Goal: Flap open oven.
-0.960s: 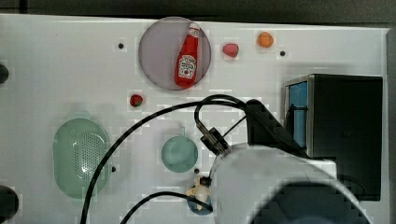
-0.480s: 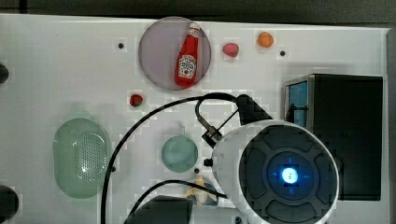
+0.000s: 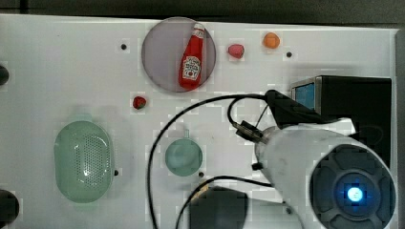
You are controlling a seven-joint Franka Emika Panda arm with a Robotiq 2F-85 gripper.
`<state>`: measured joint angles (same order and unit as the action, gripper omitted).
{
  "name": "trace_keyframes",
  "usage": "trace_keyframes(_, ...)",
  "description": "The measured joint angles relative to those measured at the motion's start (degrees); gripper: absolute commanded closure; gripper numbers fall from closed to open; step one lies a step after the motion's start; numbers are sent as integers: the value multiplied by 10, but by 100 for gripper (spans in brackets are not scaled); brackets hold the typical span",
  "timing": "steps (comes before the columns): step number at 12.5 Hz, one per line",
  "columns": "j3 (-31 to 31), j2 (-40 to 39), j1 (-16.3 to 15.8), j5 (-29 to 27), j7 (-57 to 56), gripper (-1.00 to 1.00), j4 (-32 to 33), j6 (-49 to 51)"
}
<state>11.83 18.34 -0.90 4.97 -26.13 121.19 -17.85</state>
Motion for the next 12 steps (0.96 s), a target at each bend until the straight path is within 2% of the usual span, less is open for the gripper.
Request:
trace_keyframes(4,48,-16,2,17,-124,65,51,-55)
trace_keyframes(9,106,-89,10,22,-257,65,56,-144)
trace_keyframes(12,132,-128,11,20,-282,65,58,-176)
